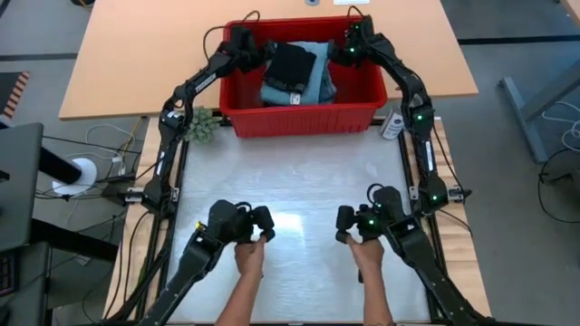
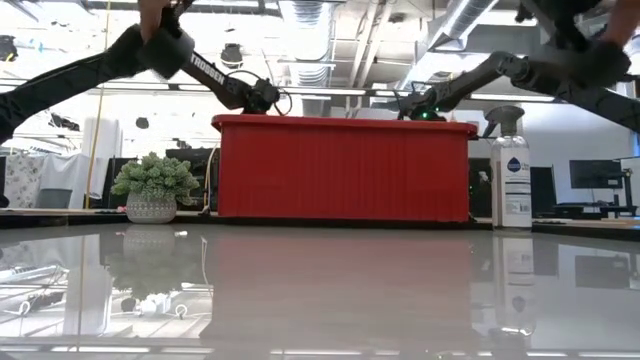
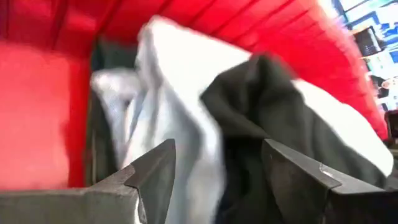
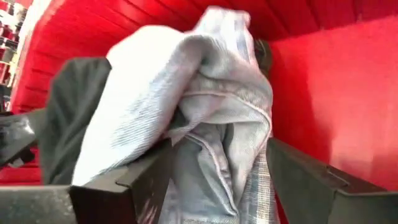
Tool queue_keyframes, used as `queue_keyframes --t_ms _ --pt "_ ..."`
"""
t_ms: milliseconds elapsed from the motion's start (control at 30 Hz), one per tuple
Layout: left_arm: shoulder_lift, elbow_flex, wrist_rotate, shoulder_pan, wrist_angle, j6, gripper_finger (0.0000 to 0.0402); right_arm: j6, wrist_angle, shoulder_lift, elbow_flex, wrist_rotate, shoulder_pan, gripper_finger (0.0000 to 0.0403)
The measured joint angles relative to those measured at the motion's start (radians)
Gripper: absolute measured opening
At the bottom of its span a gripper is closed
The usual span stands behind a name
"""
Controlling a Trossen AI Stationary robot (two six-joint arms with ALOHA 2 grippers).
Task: Fold Laundry from Bin
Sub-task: Put the laundry clothes into the red bin
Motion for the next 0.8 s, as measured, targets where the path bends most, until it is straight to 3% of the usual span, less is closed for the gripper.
queue_keyframes --t_ms 300,467,567,667,800 --pt "0.0 0.165 -0.005 0.002 -0.008 0.028 0.0222 -0.01 0.019 -0.092 0.0 0.031 -0.004 0.0285" --pt "-0.043 0.152 0.035 0.002 0.137 0.012 0.0222 -0.044 0.026 -0.16 0.0 0.071 -0.006 0.0285" --pt "-0.065 0.152 0.129 0.001 0.261 0.012 0.0222 -0.069 0.047 -0.208 0.0 0.074 -0.007 0.0281" --pt "-0.069 0.152 0.286 -0.012 0.408 -0.01 0.0211 -0.1 0.071 -0.24 0.0 0.026 0.005 0.0249" --pt "-0.069 0.152 0.402 -0.045 0.445 -0.041 0.0154 -0.139 0.131 -0.246 0.0 -0.064 0.052 0.0141"
